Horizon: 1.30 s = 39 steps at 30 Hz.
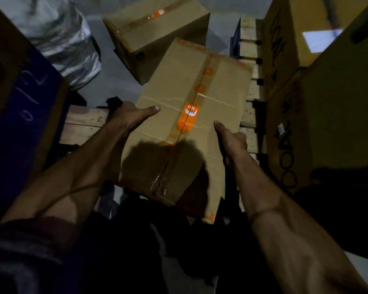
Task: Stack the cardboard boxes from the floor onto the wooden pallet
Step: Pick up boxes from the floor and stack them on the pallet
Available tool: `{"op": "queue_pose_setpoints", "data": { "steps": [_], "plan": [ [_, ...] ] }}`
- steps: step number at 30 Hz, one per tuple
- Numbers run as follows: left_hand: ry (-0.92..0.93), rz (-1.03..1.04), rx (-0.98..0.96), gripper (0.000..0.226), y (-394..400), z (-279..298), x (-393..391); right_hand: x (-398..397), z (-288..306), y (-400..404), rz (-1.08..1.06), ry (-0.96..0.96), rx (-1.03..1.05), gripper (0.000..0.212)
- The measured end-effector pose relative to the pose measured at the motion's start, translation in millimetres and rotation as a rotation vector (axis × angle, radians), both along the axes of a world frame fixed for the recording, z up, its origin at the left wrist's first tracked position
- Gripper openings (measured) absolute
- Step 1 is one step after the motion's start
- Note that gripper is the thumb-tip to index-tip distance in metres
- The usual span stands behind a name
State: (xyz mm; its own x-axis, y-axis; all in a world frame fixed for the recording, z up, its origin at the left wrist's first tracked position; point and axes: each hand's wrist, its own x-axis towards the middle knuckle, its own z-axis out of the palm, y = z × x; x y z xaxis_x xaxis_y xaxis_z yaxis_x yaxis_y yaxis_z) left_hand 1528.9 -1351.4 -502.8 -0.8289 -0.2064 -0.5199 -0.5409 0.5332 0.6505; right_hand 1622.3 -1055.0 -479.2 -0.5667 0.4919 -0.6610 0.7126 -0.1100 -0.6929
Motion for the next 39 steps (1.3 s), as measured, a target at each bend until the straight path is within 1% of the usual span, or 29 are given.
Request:
{"op": "queue_pose_setpoints", "data": {
  "steps": [1,3,4,6,8,9,12,15,17,19,20,23,25,26,27,29,31,32,35,37,39],
  "plan": [
    [0.009,0.001,-0.005,0.133,3.5,31.0,10.4,6.6,27.8,0.5,0.020,-0.019,0.021,0.058],
    [0.016,0.021,-0.008,0.132,15.7,101.6,34.8,19.7,86.5,2.5,0.044,-0.052,0.080,0.080],
    [0.019,0.030,-0.014,0.129,19.6,131.5,44.8,26.2,116.8,3.7,0.051,-0.048,0.095,0.085],
    [0.033,0.048,-0.005,0.123,26.8,191.5,65.4,39.9,173.4,9.2,0.060,-0.030,0.106,0.085],
    [0.036,0.069,-0.001,0.128,34.1,247.0,84.5,53.9,228.6,17.1,0.089,-0.021,0.132,0.081],
    [0.034,0.074,-0.008,0.125,39.0,274.3,94.8,61.1,253.9,22.2,0.100,-0.018,0.144,0.080],
    [0.043,0.101,-0.004,0.108,56.0,349.4,122.0,80.2,320.2,36.0,0.119,0.002,0.166,0.087],
    [0.093,0.072,-0.023,0.076,71.7,405.6,144.3,102.2,371.1,46.2,0.094,0.030,0.189,0.099],
    [0.143,0.032,-0.057,0.060,79.5,431.3,155.0,115.8,392.0,53.1,0.055,0.070,0.184,0.100],
    [0.191,-0.004,-0.061,0.055,85.0,448.9,166.9,131.0,411.3,59.0,0.028,0.110,0.182,0.100],
    [0.207,-0.021,-0.073,0.059,88.5,457.7,172.9,138.4,418.6,62.2,0.012,0.130,0.185,0.098],
    [0.225,-0.030,-0.061,0.089,98.4,479.3,186.5,166.5,439.5,72.9,-0.039,0.165,0.238,0.091],
    [0.255,-0.063,-0.044,0.098,105.5,491.0,196.0,186.7,450.0,77.7,-0.079,0.181,0.269,0.102],
    [0.274,-0.086,-0.038,0.098,109.6,497.0,200.4,197.2,455.2,80.2,-0.098,0.201,0.264,0.108],
    [0.296,-0.114,-0.027,0.095,114.4,502.4,204.6,208.5,457.4,84.5,-0.129,0.224,0.257,0.108],
    [0.330,-0.170,-0.007,0.088,126.0,511.8,213.0,234.3,467.2,90.9,-0.190,0.236,0.266,0.094],
    [0.334,-0.224,0.018,0.087,140.2,521.0,222.1,261.9,476.2,97.9,-0.238,0.232,0.282,0.080],
    [0.332,-0.252,0.039,0.086,148.9,526.1,227.7,274.8,479.0,102.9,-0.264,0.243,0.285,0.077],
    [0.349,-0.338,0.085,0.079,178.1,538.1,243.0,307.8,491.4,121.4,-0.332,0.285,0.288,0.083],
    [0.366,-0.393,0.063,0.084,200.1,546.4,253.9,327.8,500.7,136.3,-0.344,0.275,0.314,0.082],
    [0.408,-0.443,0.116,0.095,227.3,551.1,263.2,347.6,507.1,155.9,-0.387,0.279,0.344,0.075]
  ]
}}
